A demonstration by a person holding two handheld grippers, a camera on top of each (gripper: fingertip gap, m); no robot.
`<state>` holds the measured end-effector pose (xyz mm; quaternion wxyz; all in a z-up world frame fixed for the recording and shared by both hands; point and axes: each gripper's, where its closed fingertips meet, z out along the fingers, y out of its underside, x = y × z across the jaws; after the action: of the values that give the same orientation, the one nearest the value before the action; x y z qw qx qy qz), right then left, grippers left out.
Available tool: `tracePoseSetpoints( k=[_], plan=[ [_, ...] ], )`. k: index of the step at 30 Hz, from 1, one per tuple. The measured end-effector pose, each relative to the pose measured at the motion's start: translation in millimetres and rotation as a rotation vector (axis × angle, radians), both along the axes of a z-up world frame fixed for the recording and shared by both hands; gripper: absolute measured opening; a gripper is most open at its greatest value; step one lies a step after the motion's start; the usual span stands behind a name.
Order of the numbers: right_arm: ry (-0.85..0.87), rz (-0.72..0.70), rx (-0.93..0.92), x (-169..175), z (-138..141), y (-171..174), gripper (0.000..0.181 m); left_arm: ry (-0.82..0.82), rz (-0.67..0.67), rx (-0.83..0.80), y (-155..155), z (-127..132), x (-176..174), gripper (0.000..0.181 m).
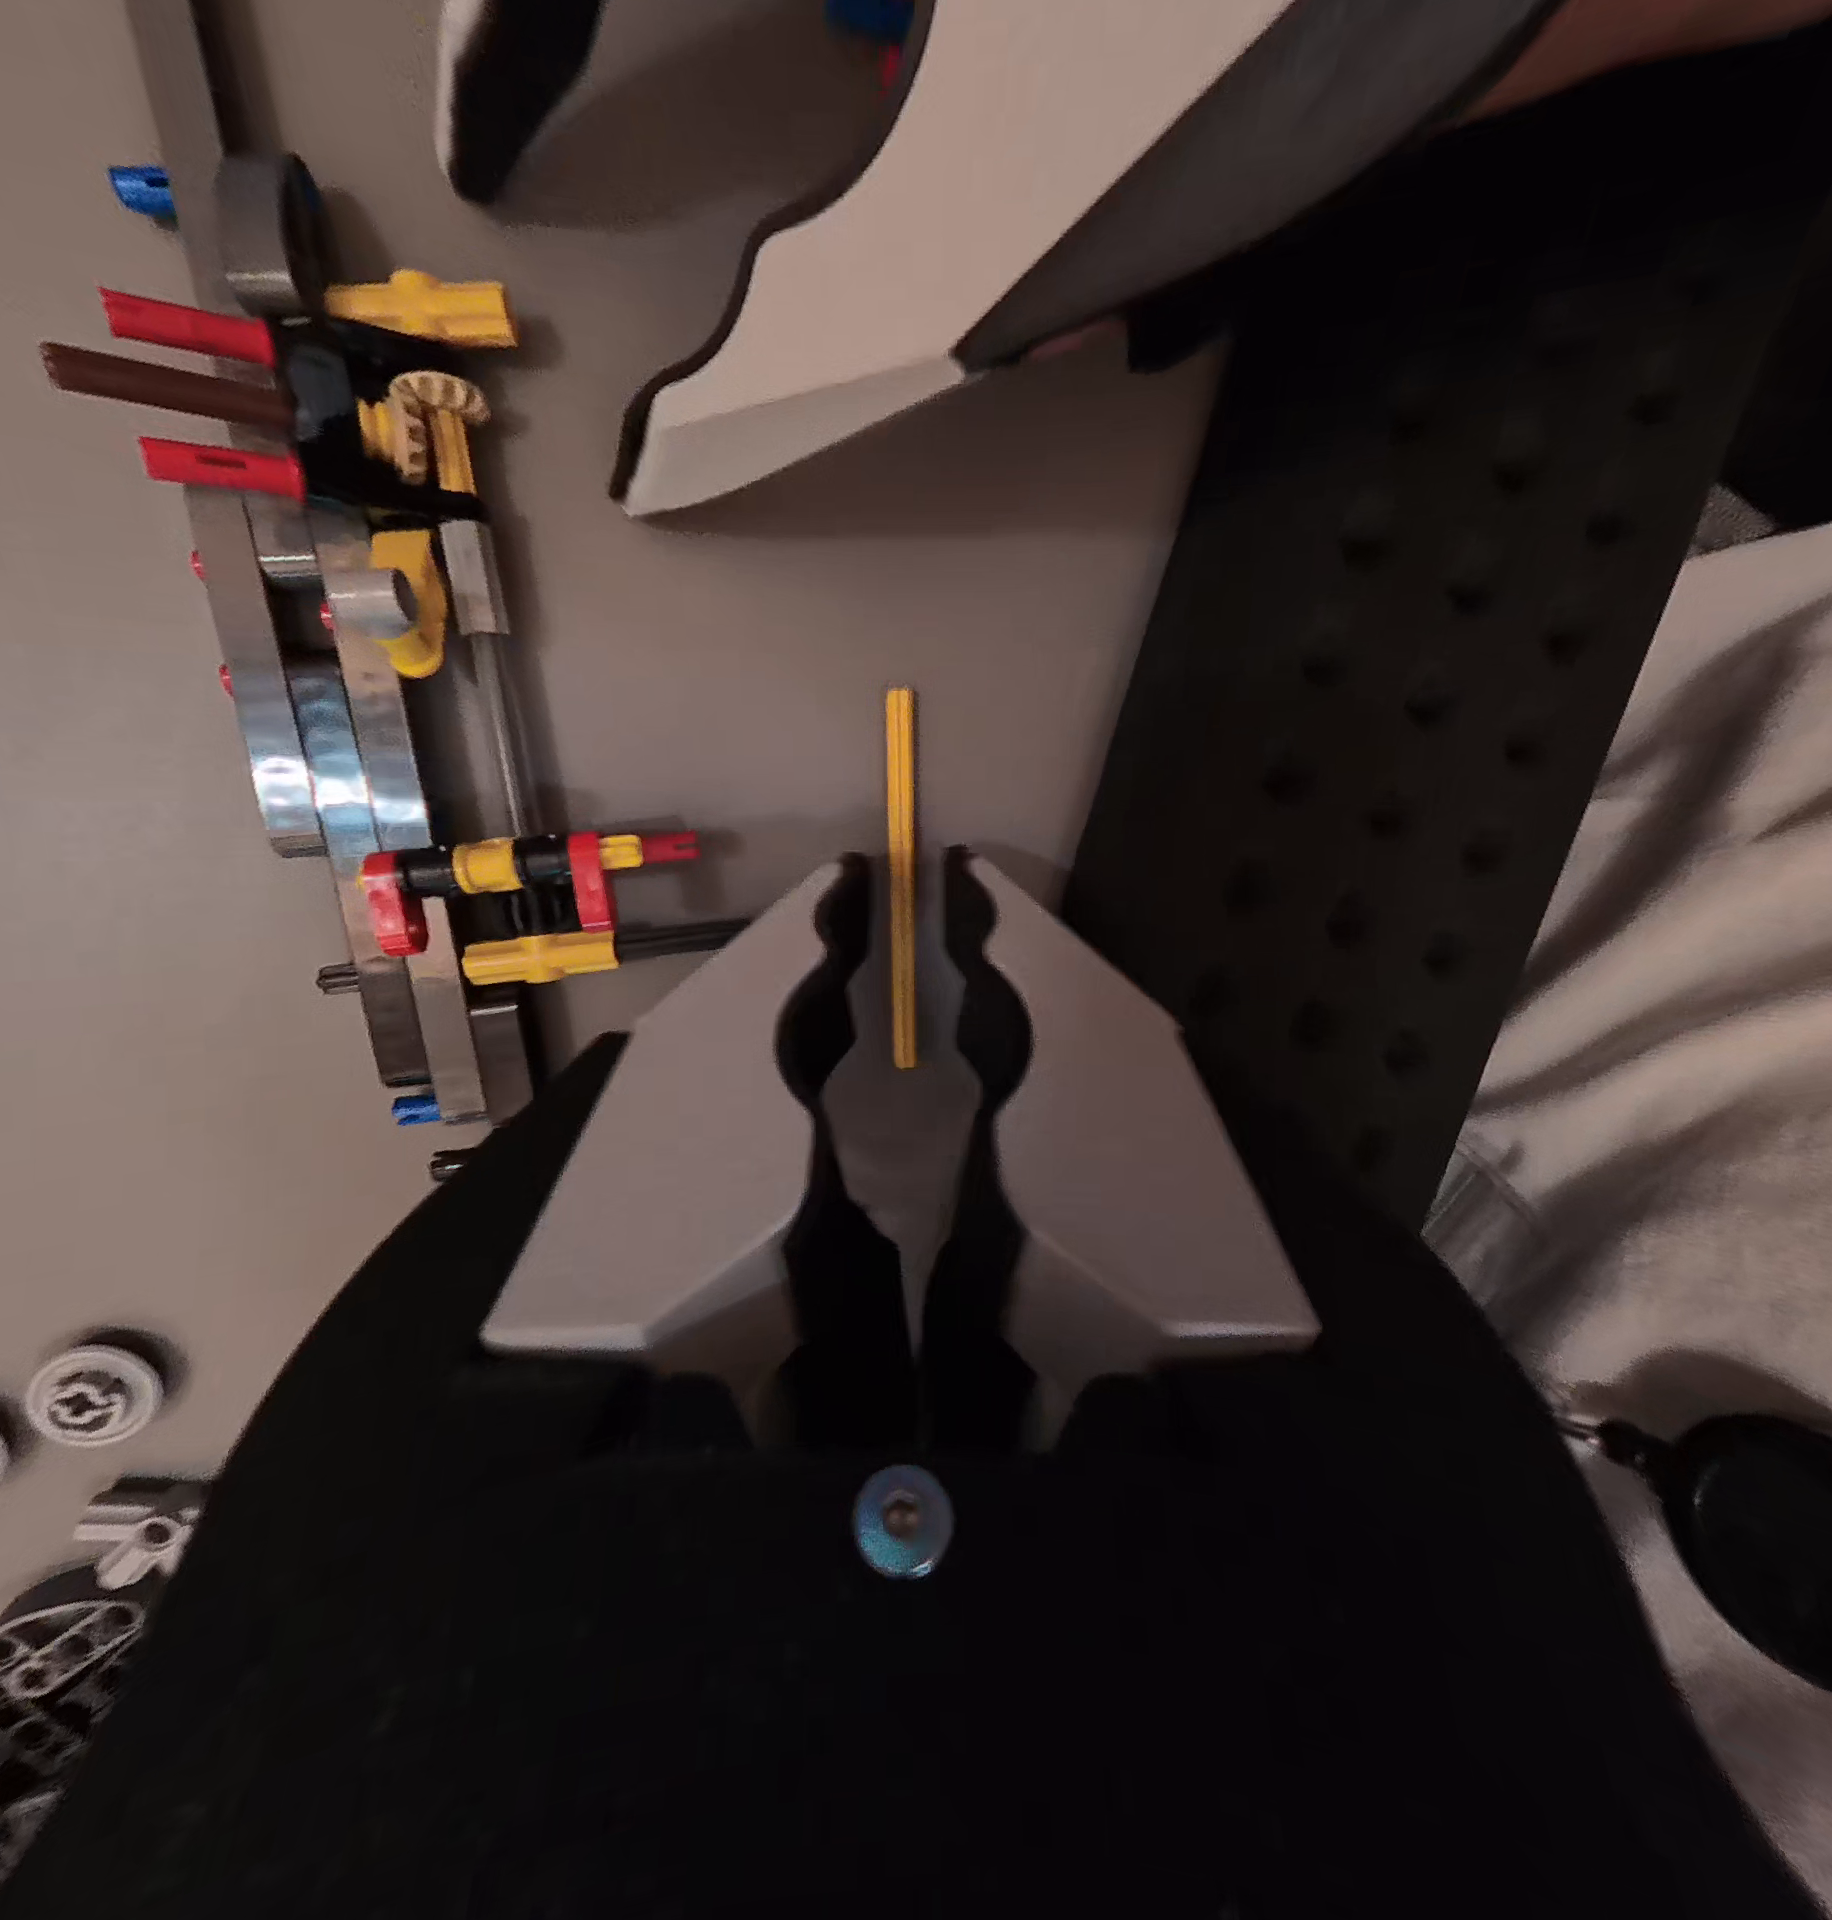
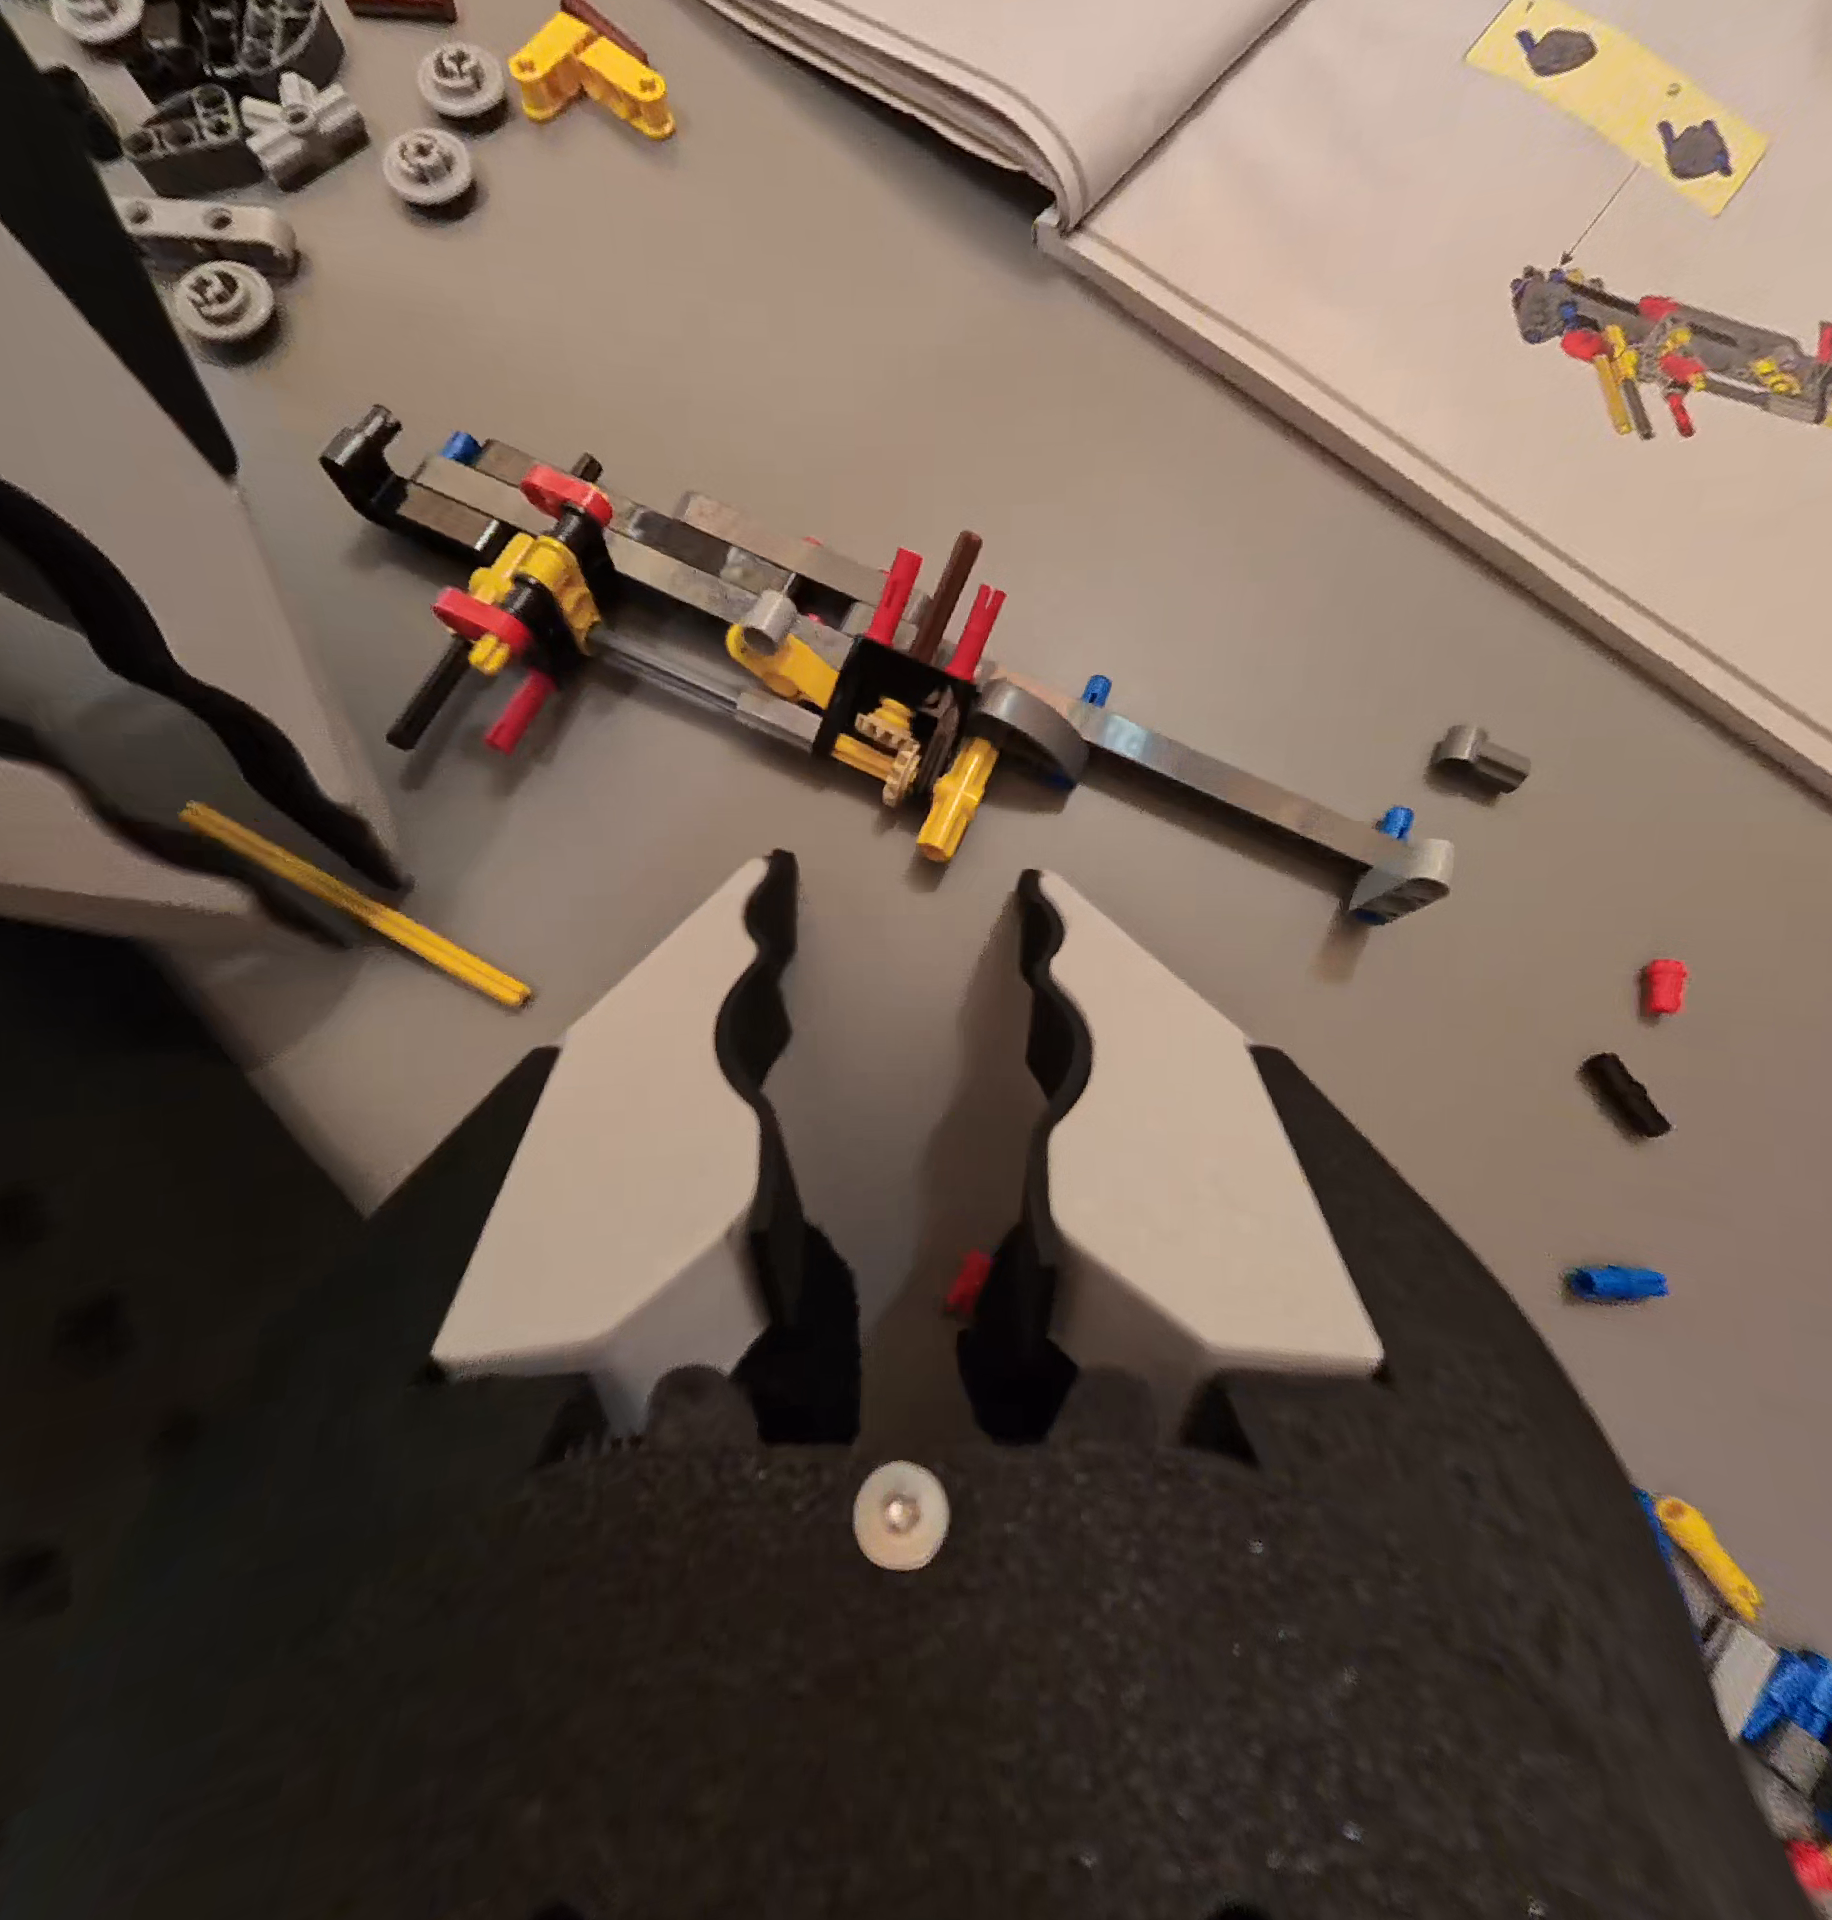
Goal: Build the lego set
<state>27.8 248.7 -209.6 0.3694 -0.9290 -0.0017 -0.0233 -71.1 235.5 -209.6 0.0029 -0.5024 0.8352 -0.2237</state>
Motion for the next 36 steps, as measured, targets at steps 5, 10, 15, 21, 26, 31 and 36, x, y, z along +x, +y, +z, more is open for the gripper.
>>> tracePoseSetpoints(
  k=[5,10,15,21,26,31,36],
  plan=[
    [-0.097,-0.021,0.003,7,2,4,0.015,-0.125,0.133,-0.234,7,33,-2,0.039],
    [-0.079,-0.015,0.002,7,-1,9,0.008,-0.256,0.355,-0.167,79,27,-18,0.033],
    [-0.090,0.036,-0.019,6,-1,21,0.007,-0.240,0.274,-0.063,87,3,-14,0.033],
    [-0.069,0.007,-0.022,0,-2,43,0.007,-0.259,0.330,-0.038,99,1,-9,0.024],
    [-0.082,-0.014,-0.038,15,-2,58,0.006,-0.264,0.363,-0.026,112,1,5,0.024],
    [-0.011,0.002,-0.030,21,-1,64,0.007,-0.270,0.381,-0.017,122,0,17,0.024],
    [0.110,0.004,0.035,11,14,56,0.014,-0.350,0.419,-0.098,128,21,8,0.028]
  ],
)
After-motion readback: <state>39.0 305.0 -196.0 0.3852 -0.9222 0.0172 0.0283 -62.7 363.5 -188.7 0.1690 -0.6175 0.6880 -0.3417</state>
